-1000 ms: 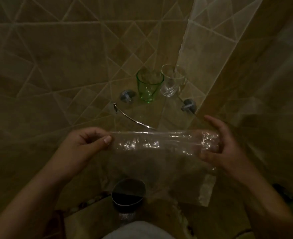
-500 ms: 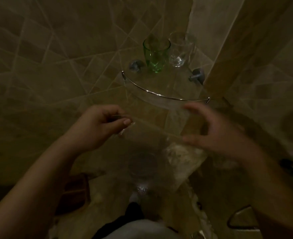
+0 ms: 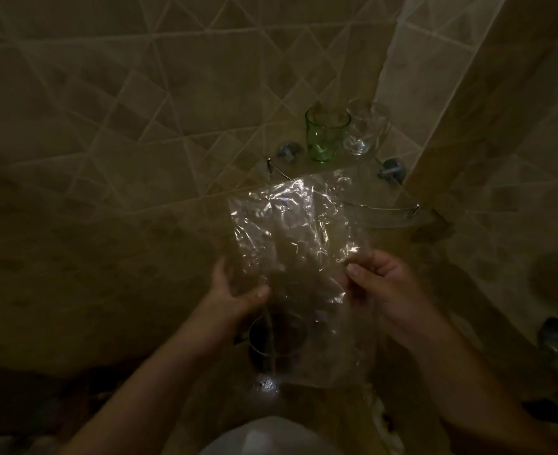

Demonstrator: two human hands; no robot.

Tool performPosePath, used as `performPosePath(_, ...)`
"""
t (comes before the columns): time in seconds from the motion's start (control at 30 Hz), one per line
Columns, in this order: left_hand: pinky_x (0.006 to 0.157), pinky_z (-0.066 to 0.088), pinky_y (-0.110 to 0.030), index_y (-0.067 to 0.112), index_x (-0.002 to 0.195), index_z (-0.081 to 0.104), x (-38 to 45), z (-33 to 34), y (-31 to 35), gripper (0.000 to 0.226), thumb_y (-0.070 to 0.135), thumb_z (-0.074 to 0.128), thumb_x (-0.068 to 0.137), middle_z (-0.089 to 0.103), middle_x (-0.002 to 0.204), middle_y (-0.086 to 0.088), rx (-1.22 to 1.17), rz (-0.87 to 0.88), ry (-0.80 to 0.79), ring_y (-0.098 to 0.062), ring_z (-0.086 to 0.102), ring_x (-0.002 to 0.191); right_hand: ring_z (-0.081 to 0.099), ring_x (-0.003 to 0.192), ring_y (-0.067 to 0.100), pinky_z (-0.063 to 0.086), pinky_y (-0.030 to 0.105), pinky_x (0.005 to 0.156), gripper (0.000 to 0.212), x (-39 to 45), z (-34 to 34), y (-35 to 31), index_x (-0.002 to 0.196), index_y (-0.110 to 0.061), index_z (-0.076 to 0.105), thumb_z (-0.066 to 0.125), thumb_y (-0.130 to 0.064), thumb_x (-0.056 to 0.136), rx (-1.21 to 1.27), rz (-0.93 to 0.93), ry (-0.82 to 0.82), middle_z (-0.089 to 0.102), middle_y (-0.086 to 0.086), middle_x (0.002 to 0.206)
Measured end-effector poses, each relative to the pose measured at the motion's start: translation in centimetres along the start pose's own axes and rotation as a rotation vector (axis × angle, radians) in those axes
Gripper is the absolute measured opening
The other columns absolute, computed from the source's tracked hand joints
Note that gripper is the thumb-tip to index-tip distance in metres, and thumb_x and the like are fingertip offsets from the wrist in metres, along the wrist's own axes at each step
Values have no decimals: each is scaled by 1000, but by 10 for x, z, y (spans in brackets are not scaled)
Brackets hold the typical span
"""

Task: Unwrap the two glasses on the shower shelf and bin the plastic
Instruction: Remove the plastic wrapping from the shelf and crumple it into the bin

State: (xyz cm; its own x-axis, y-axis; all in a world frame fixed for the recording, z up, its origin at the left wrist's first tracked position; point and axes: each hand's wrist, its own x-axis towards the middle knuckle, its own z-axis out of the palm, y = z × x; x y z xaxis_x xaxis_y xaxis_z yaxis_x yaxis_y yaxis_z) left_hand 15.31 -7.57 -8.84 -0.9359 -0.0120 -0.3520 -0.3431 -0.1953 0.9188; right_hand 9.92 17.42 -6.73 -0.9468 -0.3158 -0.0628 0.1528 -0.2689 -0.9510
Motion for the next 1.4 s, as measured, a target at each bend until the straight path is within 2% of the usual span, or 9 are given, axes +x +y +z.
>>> performPosePath(0.23, 47, 45, -22, 14, 77, 72, -4, -27, -10, 5, 12, 71, 73, 65, 61, -6, -136, -19, -159, -13, 60, 49, 66, 61, 15, 54, 27, 55, 14, -1, 19, 19, 84, -11, 72, 71, -20, 74, -19, 63, 12, 72, 7, 71)
performPosePath(0.43, 50, 47, -26, 13, 75, 68, -3, -52, 0, 6, 14, 63, 78, 69, 67, -12, -151, 17, -110, -18, 61, 51, 67, 59, 18, 53, 27, 51, 16, -3, 14, 26, 90, -22, 72, 65, -14, 79, -371, 119, 21, 75, 4, 73)
performPosePath(0.63, 44, 49, -22, 9, 102, 67, 0, -61, 11, 23, -3, 50, 92, 67, 68, -11, -136, 149, -136, -13, 60, 50, 60, 88, 45, 48, 59, 80, 40, -3, 10, 25, 116, -21, 64, 70, -16, 77, -195, 82, -58, 61, 38, 105)
performPosePath(0.83, 55, 54, -26, 8, 75, 75, 6, -67, 7, 26, 1, 51, 83, 74, 72, -9, -23, 157, -138, -20, 68, 63, 63, 54, 13, 47, 28, 52, 26, 0, 15, 31, 66, -12, 75, 57, -30, 62, 0, 250, -32, 71, 4, 62)
performPosePath(0.97, 56, 54, -31, 9, 81, 71, 12, -72, 0, 18, 20, 57, 83, 71, 76, -7, -3, 71, -158, -20, 66, 67, 68, 72, 19, 54, 27, 55, 22, 3, 8, 41, 90, -25, 73, 62, -8, 83, -264, 281, -68, 73, -2, 77)
performPosePath(1.1, 61, 53, -25, 16, 97, 70, 27, -65, -8, 23, -3, 62, 86, 74, 91, -4, 134, 74, 143, -18, 68, 83, 67, 63, 17, 53, 27, 52, 28, 9, 3, 57, 84, -22, 74, 64, 3, 79, -280, 321, 39, 74, 6, 76)
performPosePath(1.2, 76, 48, -32, 13, 127, 51, 27, -62, -22, 42, 18, 67, 88, 61, 124, -11, 191, -51, 485, -21, 59, 99, 61, 52, 11, 48, 23, 48, 32, 15, 3, 76, 70, -22, 70, 58, 6, 80, -219, 354, 310, 69, -1, 60)
performPosePath(1.3, 96, 45, -54, 20, 143, 35, 14, -39, -57, 89, 49, 78, 70, 50, 138, -2, -82, -397, 262, -34, 53, 120, 57, 61, 23, 43, 31, 55, 24, 15, 8, 99, 74, -16, 64, 56, 6, 79, -173, 380, 442, 65, 8, 64)
performPosePath(1.4, 92, 50, -56, 12, 123, 60, 11, -9, -92, 69, 41, 79, 64, 70, 116, -13, -341, -544, 9, -31, 69, 97, 61, 63, 20, 47, 25, 49, 18, 16, 17, 128, 81, -13, 62, 56, 4, 80, -105, 440, 494, 66, 12, 76)
